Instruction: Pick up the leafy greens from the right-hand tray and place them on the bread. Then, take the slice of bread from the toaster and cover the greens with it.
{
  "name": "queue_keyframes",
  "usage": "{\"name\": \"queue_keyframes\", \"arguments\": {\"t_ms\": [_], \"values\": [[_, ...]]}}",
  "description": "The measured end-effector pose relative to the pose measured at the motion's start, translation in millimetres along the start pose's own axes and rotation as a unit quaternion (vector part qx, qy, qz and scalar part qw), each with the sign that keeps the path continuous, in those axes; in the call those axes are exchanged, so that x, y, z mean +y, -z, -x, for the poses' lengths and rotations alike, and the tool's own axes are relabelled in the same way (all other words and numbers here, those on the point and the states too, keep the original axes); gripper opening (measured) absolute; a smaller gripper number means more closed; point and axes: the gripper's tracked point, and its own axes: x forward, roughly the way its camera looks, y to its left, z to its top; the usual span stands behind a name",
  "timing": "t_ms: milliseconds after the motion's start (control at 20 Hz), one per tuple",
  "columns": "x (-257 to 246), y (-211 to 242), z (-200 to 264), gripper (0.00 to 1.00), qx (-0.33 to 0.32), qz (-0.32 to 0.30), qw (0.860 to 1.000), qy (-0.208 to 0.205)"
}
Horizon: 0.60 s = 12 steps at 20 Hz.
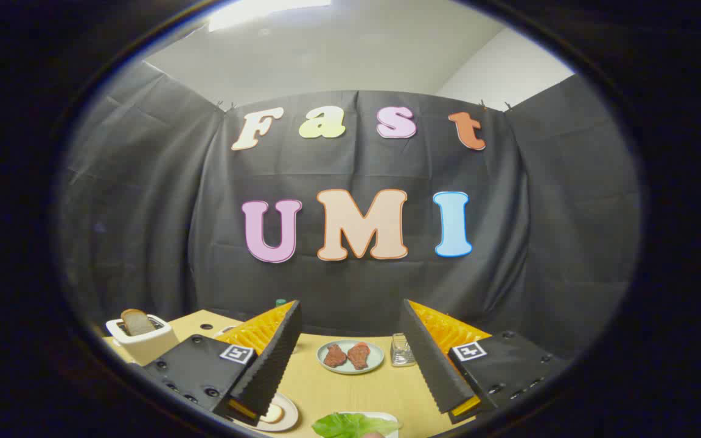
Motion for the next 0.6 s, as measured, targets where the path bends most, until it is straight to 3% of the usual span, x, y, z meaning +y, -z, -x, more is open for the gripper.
{"name": "queue_keyframes", "arguments": {"t_ms": [600], "values": [[16.3,-17.0,7.4,1.00,-0.027,0.016,0.999,-0.021]]}}
